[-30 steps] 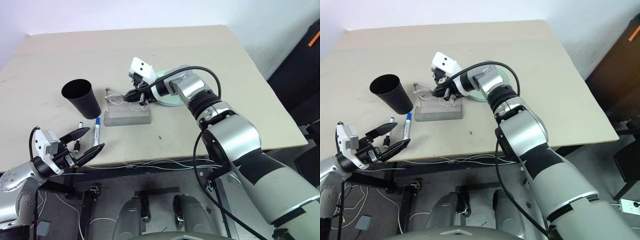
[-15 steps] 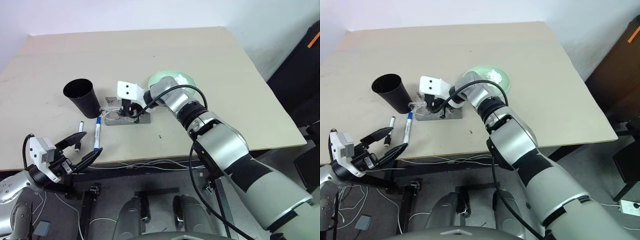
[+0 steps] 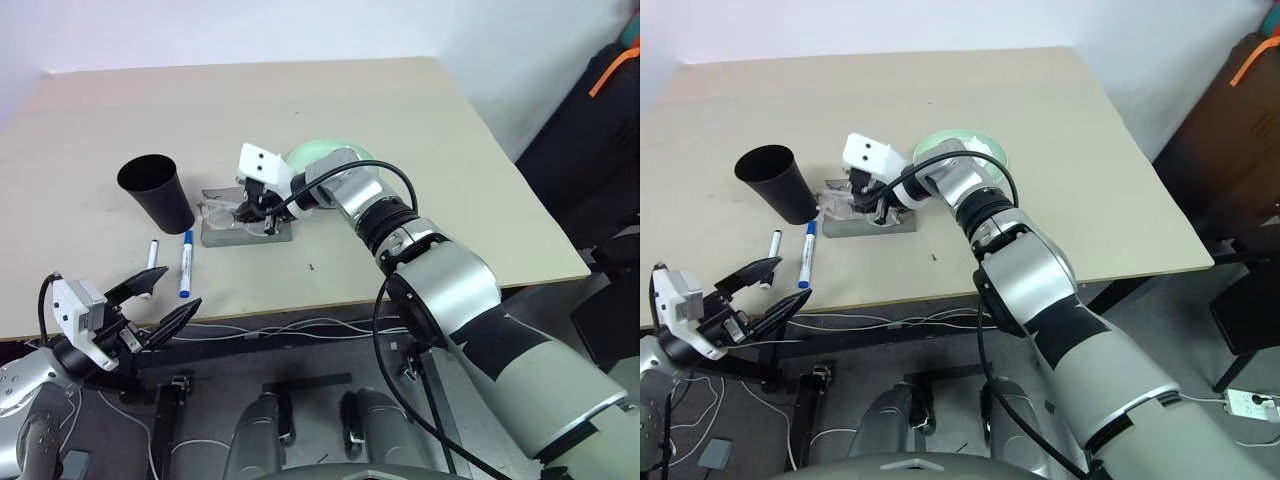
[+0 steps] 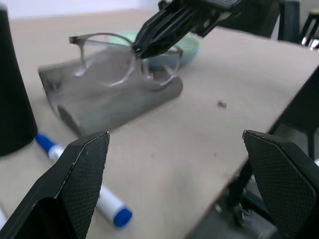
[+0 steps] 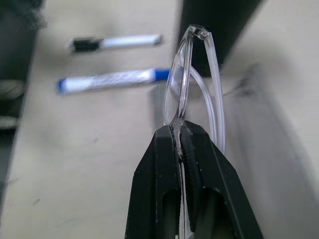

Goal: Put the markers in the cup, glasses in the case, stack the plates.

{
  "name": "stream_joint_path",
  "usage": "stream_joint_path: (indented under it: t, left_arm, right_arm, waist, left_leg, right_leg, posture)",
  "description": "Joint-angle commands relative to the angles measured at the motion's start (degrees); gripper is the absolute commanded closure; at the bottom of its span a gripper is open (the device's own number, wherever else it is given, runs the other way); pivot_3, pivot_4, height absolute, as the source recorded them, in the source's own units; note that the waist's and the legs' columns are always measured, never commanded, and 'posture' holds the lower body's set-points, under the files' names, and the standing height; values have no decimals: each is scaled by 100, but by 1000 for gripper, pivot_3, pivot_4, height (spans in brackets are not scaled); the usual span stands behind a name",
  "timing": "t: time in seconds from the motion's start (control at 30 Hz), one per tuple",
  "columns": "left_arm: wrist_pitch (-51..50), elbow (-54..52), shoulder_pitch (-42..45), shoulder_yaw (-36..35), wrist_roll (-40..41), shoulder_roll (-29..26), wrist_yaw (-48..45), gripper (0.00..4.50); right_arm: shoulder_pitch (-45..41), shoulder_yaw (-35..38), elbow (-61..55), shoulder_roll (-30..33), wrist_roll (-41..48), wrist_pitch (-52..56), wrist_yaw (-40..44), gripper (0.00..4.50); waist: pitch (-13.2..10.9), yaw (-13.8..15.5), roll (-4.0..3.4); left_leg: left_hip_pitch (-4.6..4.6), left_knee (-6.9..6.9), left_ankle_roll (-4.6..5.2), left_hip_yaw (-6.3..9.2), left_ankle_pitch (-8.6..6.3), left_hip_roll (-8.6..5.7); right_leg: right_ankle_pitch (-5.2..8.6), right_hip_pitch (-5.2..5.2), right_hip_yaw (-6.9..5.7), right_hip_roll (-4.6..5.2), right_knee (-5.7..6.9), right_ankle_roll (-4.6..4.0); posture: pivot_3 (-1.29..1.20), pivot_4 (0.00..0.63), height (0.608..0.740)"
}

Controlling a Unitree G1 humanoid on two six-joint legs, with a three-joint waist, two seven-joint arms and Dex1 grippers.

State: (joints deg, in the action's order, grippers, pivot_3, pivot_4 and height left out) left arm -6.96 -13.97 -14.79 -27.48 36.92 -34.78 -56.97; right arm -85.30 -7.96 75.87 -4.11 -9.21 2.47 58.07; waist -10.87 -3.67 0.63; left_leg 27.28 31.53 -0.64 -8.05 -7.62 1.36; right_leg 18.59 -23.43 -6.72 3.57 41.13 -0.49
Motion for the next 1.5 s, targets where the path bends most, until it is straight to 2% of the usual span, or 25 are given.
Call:
stream_joint_path:
  t: [0.03, 0.07, 0.1, 0.13, 0.2, 0.23, 0.5, 1.03, 1.5]
  left_arm:
    - [78, -50, 35, -126, 69, -51, -29, 0]
    - [76, -33, 60, -124, 69, -65, -39, 0]
    - [72, -17, 84, -126, 72, -79, -50, 0]
    - [70, -6, 100, -127, 69, -87, -63, 0]
    - [66, 16, 128, -136, 61, -97, -88, 0]
    - [60, 20, 138, -139, 64, -103, -95, 0]
    - [26, -58, 69, -217, 116, -136, -90, 0]
    - [39, -320, -199, -291, 162, -63, 76, 0]
    - [47, -347, -210, -226, 172, -72, 148, 0]
  right_arm:
    - [-110, 92, -13, -46, 5, -27, -392, 4462]
    - [-60, 49, -9, -46, -52, -112, -448, 4462]
    - [-12, 22, -2, -55, -87, -171, -491, 4462]
    - [24, 8, 6, -64, -115, -199, -519, 4462]
    - [95, -5, 3, -88, -159, -343, -597, 4462]
    - [129, -15, 2, -99, -187, -439, -683, 4462]
    - [267, -34, 42, -174, -341, -909, -1309, 4462]
    - [595, -678, 146, -159, -1103, -1510, -1743, 4462]
    - [484, -506, 171, -85, -977, -840, -997, 4462]
  waist:
    - [-12, 33, 25]
    - [-14, 58, 5]
    - [-15, 78, -1]
    - [-15, 85, 0]
    - [-7, 87, 16]
    - [-8, 94, 16]
    - [-8, 117, 19]
    - [-9, 116, 21]
    - [-10, 117, 21]
  left_leg:
    - [-42, -56, -129, 33, 93, -94]
    - [-54, 74, -195, 99, 132, -79]
    - [-97, 274, -159, 251, 74, -29]
    - [-156, 321, -104, 426, -93, 17]
    - [-165, 287, -30, 423, -125, 61]
    - [-173, 280, -26, 421, -127, 61]
    - [-185, 280, 2, 379, -115, 61]
    - [-187, 279, 18, 364, -105, 64]
    - [-188, 277, 17, 363, -106, 66]
  right_leg:
    - [146, 14, 64, 41, -67, 25]
    - [159, 20, 43, 73, -57, -9]
    - [168, 29, 31, 55, -39, -27]
    - [165, 46, 9, 44, -30, -24]
    - [108, 96, -3, -13, -88, 39]
    - [94, 107, -2, -16, -102, 62]
    - [56, 109, 19, -12, -101, 110]
    - [36, 100, 33, -10, -102, 109]
    - [36, 98, 34, -10, -103, 109]
  posture:
    - [0, 150, 740]
    - [0, 150, 740]
    - [0, 150, 740]
    - [0, 150, 740]
    - [0, 150, 740]
    - [0, 150, 740]
    - [0, 150, 740]
    - [0, 150, 740]
    - [0, 150, 740]
